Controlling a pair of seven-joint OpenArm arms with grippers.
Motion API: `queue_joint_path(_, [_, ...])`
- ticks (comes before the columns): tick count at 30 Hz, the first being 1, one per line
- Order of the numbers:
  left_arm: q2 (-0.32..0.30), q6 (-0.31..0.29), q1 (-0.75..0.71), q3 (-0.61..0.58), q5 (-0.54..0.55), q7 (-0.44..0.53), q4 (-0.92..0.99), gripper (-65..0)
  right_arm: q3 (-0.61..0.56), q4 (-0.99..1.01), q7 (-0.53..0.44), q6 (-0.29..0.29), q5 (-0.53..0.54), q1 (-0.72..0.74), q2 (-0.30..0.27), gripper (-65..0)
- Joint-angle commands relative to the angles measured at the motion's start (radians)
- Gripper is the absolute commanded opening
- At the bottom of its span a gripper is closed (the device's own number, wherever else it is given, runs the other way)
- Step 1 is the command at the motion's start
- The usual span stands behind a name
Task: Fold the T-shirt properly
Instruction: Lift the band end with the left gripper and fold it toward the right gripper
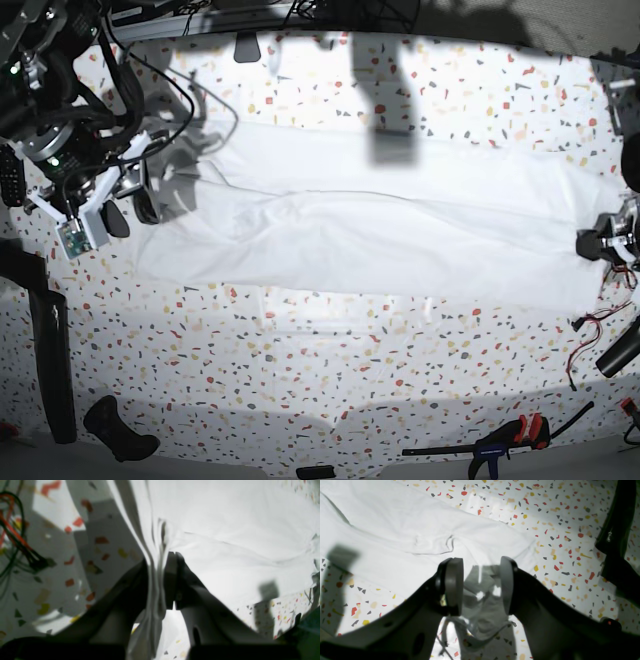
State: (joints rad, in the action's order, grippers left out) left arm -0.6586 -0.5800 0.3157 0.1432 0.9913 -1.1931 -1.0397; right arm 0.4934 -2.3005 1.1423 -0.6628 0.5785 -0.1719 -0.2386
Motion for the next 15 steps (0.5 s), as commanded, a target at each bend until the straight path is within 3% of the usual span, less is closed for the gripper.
queue_joint_path(1, [-0.023,-0.007,0.021,0.008,0.023,0.008,-0.04,-65.0,0.005,-0.017,-0.024,-0.002,0.009,0.008,-0.01,-40.9])
queue_joint_path(5, [-0.02,0.032,0.011,0.008,0.005,-0.03,-0.168,-65.0,0.005,-0.017,-0.024,-0.003,0.009,0.008,-0.01,-40.9])
queue_joint_path(10, [-0.014,0.129,-0.018,0.008,-0.131,-0.033,-0.372,-65.0,0.005,-0.017,-0.024,-0.003,0.009,0.008,-0.01,-40.9])
queue_joint_path(15, [0.05,0.177,-0.086,0.007,-0.279,-0.001,-0.596,-65.0,0.005,-0.017,-0.026,-0.003,0.01,0.008,-0.007,-40.9])
